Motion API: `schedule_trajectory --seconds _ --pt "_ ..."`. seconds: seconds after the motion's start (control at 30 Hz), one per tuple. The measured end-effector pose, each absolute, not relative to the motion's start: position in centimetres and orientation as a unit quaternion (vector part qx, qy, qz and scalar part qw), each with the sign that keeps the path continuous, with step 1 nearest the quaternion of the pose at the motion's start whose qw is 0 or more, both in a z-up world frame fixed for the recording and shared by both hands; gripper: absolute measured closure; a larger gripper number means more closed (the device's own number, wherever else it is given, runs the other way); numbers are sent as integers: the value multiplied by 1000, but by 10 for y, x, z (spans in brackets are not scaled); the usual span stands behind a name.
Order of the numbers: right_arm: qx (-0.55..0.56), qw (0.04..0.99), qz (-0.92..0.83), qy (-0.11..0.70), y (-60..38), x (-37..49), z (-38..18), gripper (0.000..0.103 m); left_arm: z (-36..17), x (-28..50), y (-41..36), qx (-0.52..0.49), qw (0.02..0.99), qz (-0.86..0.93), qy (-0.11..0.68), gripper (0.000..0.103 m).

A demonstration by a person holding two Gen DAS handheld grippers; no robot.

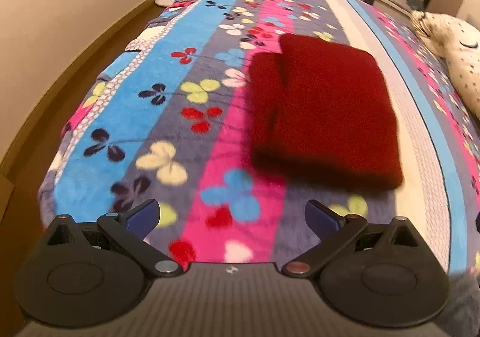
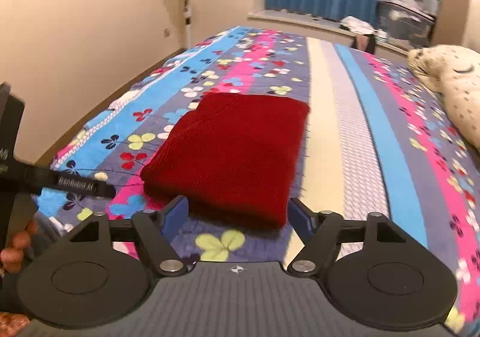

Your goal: Fold small clothes

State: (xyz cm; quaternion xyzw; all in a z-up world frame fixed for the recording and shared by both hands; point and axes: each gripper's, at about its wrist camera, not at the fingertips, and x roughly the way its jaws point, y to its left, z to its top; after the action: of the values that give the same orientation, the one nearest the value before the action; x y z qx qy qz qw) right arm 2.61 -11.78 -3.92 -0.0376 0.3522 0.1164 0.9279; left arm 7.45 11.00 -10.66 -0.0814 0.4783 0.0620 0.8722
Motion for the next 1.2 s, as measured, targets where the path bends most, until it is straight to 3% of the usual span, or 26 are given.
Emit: schedule_trajectory --seconds 0.17,0.67,1.2 --pt "-16 919 116 377 -130 -19 -40 24 -81 33 98 -78 883 56 460 0" --pt "-21 933 130 334 -146 -60 -19 23 -50 -5 66 -38 892 49 448 0" --pt "-25 913 133 386 -171 11 -43 22 -105 74 75 -94 833 95 537 0"
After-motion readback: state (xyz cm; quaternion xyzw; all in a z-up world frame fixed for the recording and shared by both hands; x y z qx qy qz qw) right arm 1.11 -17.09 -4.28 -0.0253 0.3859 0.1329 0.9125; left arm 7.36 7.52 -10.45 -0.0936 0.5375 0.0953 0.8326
